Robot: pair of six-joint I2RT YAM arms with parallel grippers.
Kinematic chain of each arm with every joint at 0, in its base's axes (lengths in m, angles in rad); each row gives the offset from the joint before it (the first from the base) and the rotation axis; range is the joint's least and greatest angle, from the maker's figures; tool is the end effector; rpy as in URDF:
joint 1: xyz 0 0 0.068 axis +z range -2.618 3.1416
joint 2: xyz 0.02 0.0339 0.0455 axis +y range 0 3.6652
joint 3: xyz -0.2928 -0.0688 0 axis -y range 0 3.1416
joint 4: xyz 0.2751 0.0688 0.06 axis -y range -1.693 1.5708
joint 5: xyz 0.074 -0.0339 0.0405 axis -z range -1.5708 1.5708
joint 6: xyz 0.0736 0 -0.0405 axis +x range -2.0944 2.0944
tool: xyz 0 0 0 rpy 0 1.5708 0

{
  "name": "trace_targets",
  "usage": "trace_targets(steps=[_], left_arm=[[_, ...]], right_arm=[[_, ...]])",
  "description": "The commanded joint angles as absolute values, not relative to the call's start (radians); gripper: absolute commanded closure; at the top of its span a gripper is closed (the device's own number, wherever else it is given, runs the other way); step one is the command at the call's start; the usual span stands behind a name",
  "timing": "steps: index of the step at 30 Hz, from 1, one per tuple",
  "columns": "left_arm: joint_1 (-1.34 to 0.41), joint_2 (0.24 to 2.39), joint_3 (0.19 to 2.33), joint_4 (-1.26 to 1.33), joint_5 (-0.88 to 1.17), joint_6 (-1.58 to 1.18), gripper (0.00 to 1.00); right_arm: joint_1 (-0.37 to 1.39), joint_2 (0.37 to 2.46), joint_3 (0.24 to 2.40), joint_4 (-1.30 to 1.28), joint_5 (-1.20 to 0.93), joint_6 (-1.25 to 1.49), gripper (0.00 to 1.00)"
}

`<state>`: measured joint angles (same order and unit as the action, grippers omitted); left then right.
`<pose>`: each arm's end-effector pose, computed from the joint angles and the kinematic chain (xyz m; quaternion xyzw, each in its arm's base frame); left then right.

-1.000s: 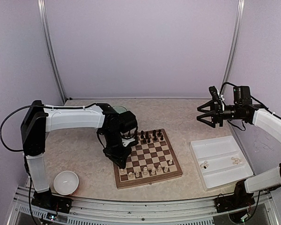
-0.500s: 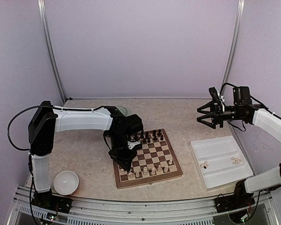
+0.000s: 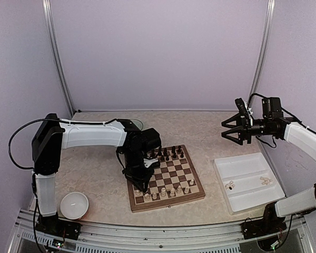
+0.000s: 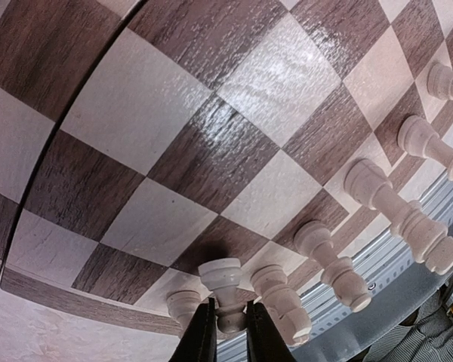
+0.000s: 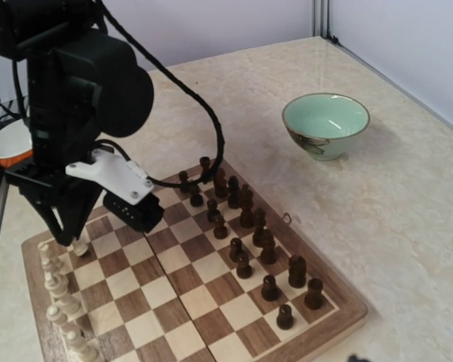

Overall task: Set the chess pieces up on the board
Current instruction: Place the pawn on b1, then pick up the chess pile from the storage box.

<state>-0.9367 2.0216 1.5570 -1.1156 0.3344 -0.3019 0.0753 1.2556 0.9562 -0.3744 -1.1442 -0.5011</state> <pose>0.2288 -0.3519 0.1639 -0.3070 -0.9370 0.1328 0.1004 0.2855 0.0887 0.3029 -0.4404 0.6596 0.3998 0.4594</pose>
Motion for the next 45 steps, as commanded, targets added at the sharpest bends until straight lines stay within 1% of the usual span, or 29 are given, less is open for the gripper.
trace_targets(steps=[1, 6, 15, 18, 22, 25, 27, 30, 32, 34, 35, 36, 38, 39, 40, 41, 43, 45], left_arm=[[-0.942, 2.026, 1.585, -1.117, 0.336, -0.290, 0.82], [-0.942, 2.027, 1.584, -1.118, 0.333, -0.290, 0.79], [-0.946, 2.024, 1.616, -1.119, 0.324, -0.290, 0.79], [-0.945, 2.009, 1.647, -1.127, 0.304, -0.289, 0.75], [-0.938, 1.958, 1.695, -1.135, 0.247, -0.287, 0.74], [-0.939, 1.909, 1.743, -1.122, 0.180, -0.282, 0.74], [-0.952, 1.865, 1.792, -1.090, 0.098, -0.258, 0.71], [-0.987, 1.791, 1.801, -0.931, -0.073, -0.212, 0.64], [-0.996, 1.714, 1.747, -0.766, -0.149, -0.183, 0.60], [-0.993, 1.628, 1.655, -0.548, -0.209, -0.151, 0.54], [-0.989, 1.600, 1.591, -0.445, -0.247, -0.139, 0.52], [-0.987, 1.563, 1.526, -0.347, -0.317, -0.138, 0.50], [-0.985, 1.497, 1.416, -0.177, -0.548, -0.155, 0.48], [-0.984, 1.474, 1.369, -0.094, -0.602, -0.153, 0.48], [-0.981, 1.442, 1.312, -0.026, -0.618, -0.147, 0.47], [-0.978, 1.402, 1.253, 0.062, -0.612, -0.150, 0.43], [-0.961, 1.349, 1.141, 0.189, -0.577, -0.207, 0.31], [-0.921, 1.314, 1.079, 0.222, -0.479, -0.290, 0.29]], right_arm=[[0.067, 1.249, 0.954, -0.390, -1.164, -0.508, 0.33], [0.067, 1.249, 0.952, -0.391, -1.164, -0.508, 0.33], [0.067, 1.245, 0.954, -0.393, -1.168, -0.507, 0.33], [0.067, 1.240, 0.971, -0.399, -1.147, -0.501, 0.33], [0.067, 1.214, 1.027, -0.414, -1.017, -0.452, 0.32], [0.066, 1.192, 1.080, -0.448, -0.861, -0.457, 0.31], [0.060, 1.181, 1.123, -0.485, -0.761, -0.468, 0.31], [0.049, 1.172, 1.204, -0.596, -0.690, -0.520, 0.25], [0.048, 1.174, 1.247, -0.713, -0.697, -0.613, 0.26], [0.049, 1.179, 1.256, -0.823, -0.670, -0.697, 0.30], [0.049, 1.180, 1.243, -0.865, -0.642, -0.748, 0.34], [0.049, 1.178, 1.202, -0.902, -0.608, -0.805, 0.37], [0.049, 1.166, 1.109, -0.944, -0.539, -0.913, 0.42], [0.049, 1.158, 1.056, -0.959, -0.516, -0.968, 0.44], [0.050, 1.150, 1.010, -0.973, -0.504, -1.020, 0.46], [0.054, 1.143, 0.965, -0.988, -0.499, -1.069, 0.47], [0.069, 1.129, 0.896, -0.995, -0.475, -1.138, 0.49], [0.085, 1.121, 0.845, -0.970, -0.447, -1.170, 0.52]])
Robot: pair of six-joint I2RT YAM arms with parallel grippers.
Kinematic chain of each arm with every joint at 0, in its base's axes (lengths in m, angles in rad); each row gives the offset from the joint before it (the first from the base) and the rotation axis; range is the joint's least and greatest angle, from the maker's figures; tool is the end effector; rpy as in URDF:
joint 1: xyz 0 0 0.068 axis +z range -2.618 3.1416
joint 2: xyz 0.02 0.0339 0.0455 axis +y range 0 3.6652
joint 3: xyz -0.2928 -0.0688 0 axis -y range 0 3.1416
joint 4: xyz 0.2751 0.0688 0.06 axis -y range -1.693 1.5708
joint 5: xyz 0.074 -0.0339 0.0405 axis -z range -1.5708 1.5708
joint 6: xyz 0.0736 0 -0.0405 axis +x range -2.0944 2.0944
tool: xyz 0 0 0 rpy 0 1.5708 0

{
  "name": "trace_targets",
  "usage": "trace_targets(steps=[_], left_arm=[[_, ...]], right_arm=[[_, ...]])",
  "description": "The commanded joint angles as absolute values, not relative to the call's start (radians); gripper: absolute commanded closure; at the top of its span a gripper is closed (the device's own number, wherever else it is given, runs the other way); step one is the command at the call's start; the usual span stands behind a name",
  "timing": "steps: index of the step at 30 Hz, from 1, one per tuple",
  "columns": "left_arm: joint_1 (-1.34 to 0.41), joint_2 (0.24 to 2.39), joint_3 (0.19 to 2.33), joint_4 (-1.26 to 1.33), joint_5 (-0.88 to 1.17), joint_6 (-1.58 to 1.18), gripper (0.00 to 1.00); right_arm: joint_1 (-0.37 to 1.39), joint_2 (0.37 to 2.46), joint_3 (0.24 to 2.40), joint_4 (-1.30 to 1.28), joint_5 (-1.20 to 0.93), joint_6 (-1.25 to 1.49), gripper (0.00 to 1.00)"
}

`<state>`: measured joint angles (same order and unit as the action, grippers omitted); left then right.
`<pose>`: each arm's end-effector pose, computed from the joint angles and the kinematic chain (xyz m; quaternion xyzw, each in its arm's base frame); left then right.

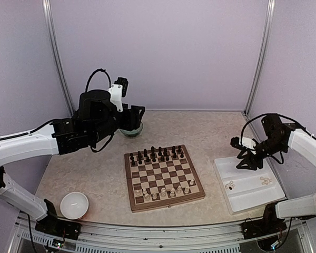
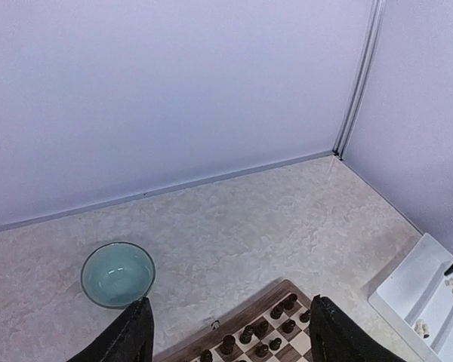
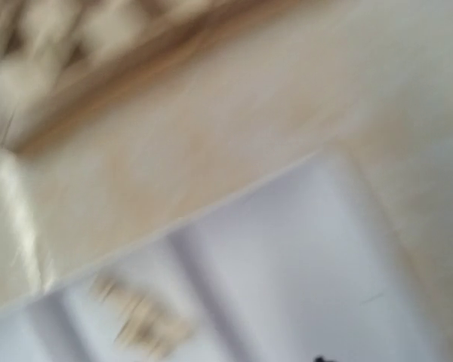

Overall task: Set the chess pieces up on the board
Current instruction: Pick up the chess pile from the storage box.

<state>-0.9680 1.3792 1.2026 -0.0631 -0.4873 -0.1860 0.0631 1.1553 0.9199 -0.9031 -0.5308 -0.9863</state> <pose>0.2442 -0.2940 0.3787 0.1532 0.7625 -0.1679 0.6057 0.2381 0.0524 0.2507 -0.5209 0.7876 0.1372 0.2994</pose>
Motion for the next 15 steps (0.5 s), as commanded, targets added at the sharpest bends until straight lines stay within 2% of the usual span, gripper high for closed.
trace_targets(steps=[1, 6, 15], left_arm=[[-0.904, 1.311, 1.068, 0.218, -0.439, -0.314, 0.30], [-0.888, 1.311, 1.040, 0.206, -0.273, -0.335, 0.33], [-0.928, 1.367, 1.054, 0.231, -0.156, -0.363, 0.35]], right_arm=[[0.093, 1.119, 0.824, -0.958, -0.433, -1.186, 0.53], [0.126, 1.134, 0.752, -0.896, -0.376, -1.222, 0.64], [0.200, 1.240, 0.702, -0.795, -0.321, -1.262, 0.67]])
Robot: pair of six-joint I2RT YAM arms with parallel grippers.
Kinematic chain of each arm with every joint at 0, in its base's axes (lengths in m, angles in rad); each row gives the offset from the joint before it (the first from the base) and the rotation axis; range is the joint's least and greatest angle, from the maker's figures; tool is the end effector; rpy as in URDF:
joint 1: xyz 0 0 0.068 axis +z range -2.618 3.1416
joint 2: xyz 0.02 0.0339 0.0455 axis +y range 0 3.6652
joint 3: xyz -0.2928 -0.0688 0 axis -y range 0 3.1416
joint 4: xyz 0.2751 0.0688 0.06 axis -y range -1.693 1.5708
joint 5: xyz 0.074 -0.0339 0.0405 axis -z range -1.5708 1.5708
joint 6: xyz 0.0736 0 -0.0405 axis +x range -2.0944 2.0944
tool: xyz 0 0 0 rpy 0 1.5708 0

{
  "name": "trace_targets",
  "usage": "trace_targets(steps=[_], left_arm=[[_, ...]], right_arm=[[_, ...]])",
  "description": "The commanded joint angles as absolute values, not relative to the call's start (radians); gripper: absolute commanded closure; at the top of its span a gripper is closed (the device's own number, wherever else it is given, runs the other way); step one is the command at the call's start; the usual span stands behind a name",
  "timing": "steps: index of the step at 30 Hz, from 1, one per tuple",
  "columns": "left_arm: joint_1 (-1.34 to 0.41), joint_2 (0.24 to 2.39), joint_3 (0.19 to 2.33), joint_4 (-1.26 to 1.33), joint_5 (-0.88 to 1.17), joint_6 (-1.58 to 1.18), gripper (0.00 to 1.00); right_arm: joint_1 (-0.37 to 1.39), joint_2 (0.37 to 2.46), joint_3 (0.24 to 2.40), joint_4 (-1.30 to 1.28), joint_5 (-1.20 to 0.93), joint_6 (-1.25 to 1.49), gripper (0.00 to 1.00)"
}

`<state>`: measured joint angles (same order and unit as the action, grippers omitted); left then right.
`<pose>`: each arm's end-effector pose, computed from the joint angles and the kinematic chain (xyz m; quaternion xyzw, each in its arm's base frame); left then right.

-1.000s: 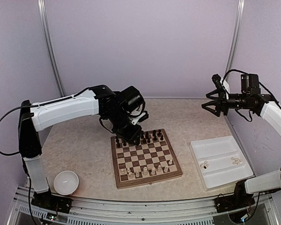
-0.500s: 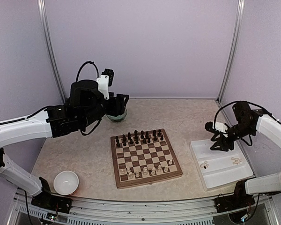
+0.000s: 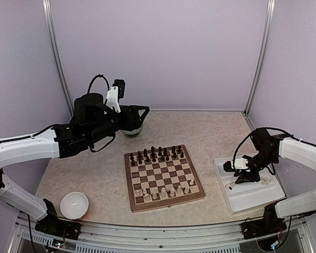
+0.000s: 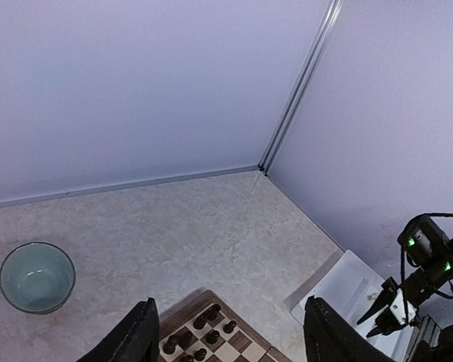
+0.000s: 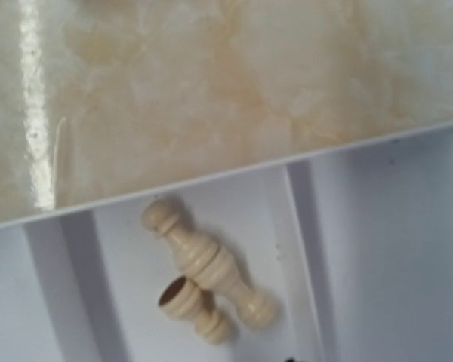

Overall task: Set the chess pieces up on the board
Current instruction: Pick up the chess pile from the storage box.

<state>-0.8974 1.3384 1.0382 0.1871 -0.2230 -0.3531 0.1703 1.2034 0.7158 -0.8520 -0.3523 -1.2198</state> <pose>0.2484 -0.2853 0.3579 0.1279 0.7339 -0.3201 0.5852 0.2113 0.0621 0.1716 -0.6418 0.7381 0.0938 0.1855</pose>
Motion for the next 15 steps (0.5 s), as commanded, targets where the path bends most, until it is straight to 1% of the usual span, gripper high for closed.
trace_targets(steps=[1, 7, 15], left_arm=[[-0.938, 1.376, 1.066, 0.228, -0.160, -0.355, 0.35], [-0.983, 1.454, 1.137, 0.193, -0.175, -0.319, 0.36], [-1.005, 1.511, 1.155, 0.193, -0.169, -0.328, 0.36]], right_arm=[[0.202, 1.250, 0.701, -0.785, -0.318, -1.265, 0.67], [0.233, 1.323, 0.693, -0.724, -0.287, -1.282, 0.68], [0.261, 1.394, 0.661, -0.658, -0.238, -1.297, 0.69]])
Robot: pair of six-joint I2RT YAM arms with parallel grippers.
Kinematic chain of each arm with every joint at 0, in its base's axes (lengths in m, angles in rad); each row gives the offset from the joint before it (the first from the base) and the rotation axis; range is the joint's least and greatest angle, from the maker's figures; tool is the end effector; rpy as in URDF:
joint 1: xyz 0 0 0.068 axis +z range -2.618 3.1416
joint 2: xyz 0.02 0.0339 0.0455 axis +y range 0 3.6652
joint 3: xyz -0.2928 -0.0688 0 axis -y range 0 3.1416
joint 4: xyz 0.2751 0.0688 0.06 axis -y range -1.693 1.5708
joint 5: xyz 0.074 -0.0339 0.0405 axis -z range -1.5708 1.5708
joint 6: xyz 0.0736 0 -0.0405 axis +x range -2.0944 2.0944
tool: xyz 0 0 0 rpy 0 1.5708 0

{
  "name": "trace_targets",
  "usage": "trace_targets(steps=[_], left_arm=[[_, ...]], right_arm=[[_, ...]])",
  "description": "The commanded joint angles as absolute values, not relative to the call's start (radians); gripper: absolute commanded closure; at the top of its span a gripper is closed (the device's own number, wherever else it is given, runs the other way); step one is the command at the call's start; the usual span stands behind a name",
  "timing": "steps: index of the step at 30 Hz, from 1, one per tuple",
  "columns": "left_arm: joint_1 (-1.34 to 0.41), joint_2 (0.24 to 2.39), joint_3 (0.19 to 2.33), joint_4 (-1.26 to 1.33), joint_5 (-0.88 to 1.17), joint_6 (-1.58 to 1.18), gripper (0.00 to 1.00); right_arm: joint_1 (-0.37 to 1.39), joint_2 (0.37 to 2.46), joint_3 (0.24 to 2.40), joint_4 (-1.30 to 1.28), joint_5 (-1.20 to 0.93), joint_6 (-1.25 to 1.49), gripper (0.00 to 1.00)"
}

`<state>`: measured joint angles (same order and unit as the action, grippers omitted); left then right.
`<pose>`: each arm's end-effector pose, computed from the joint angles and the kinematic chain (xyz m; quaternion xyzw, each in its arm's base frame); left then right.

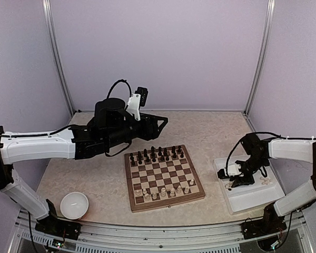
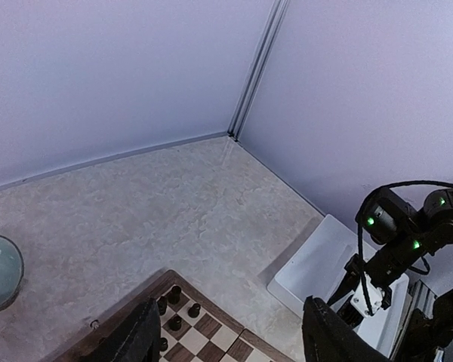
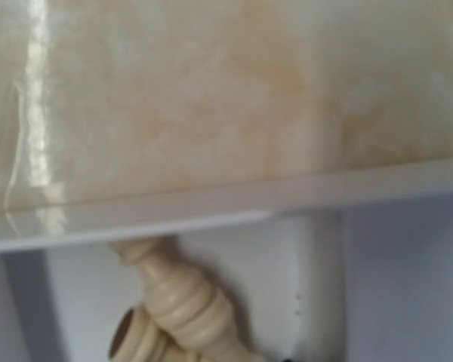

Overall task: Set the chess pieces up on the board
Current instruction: Pick up the chess pile from the storage box.

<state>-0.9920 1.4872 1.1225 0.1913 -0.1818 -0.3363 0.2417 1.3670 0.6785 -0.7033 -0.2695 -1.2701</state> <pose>0.2399 -0.3428 0.3380 0.1903 0.7407 -0.3401 0.5472 0.2255 0.0758 0.1292 -0.6857 0.7099 0.0729 0.1429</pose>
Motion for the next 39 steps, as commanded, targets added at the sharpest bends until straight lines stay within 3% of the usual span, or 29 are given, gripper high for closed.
trace_targets(steps=[1, 7, 12, 20, 29, 39], left_arm=[[-1.008, 1.517, 1.157, 0.193, -0.170, -0.329, 0.36], [-1.017, 1.562, 1.199, 0.192, -0.137, -0.321, 0.37], [-1.029, 1.613, 1.251, 0.180, -0.102, -0.305, 0.37], [-1.069, 1.728, 1.306, 0.213, -0.053, -0.305, 0.37], [-1.086, 1.884, 1.351, 0.327, 0.131, -0.428, 0.44], [-1.129, 2.053, 1.512, 0.313, 0.318, -0.487, 0.45]], right_arm=[[0.264, 1.399, 0.657, -0.655, -0.232, -1.301, 0.68], [0.267, 1.428, 0.642, -0.633, -0.216, -1.306, 0.65], [0.267, 1.440, 0.663, -0.666, -0.244, -1.277, 0.81], [0.243, 1.299, 0.644, -0.727, -0.293, -1.252, 0.93], [0.155, 1.184, 0.695, -0.843, -0.428, -1.223, 0.94], [0.146, 1.181, 0.911, -0.982, -0.637, -1.080, 0.92]])
